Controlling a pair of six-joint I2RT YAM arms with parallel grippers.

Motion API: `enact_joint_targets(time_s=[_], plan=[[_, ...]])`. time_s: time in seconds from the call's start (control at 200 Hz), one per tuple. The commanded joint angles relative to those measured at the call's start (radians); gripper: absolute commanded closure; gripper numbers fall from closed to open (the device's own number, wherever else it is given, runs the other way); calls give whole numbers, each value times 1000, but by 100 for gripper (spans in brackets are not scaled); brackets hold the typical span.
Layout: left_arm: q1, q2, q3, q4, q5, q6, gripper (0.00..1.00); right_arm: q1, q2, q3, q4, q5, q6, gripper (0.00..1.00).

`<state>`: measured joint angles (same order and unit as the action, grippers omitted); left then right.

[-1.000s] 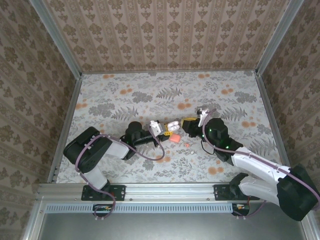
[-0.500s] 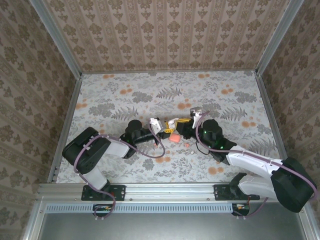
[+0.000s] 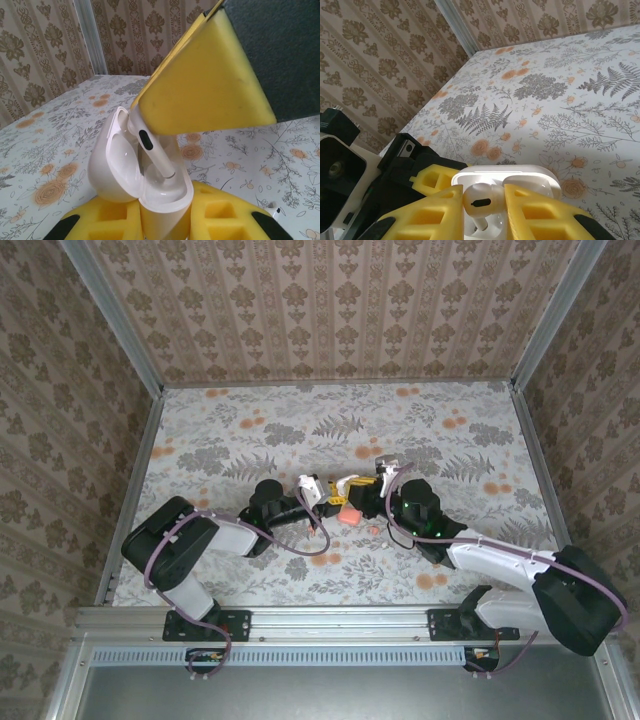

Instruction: Insert the wireless bluetooth earbuds into the charging case

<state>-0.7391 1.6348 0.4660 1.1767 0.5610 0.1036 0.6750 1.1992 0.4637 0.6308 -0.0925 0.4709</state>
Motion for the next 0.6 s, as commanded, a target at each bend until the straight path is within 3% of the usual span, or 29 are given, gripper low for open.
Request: enact_joint_targets(time_s=[0.0, 0.595], plan=[[-5, -25, 20, 40, 4, -26, 95, 8, 11, 27, 46, -26, 4, 76], [-2, -36, 23, 46, -10, -27, 95, 12, 40, 12, 49, -49, 16, 76]])
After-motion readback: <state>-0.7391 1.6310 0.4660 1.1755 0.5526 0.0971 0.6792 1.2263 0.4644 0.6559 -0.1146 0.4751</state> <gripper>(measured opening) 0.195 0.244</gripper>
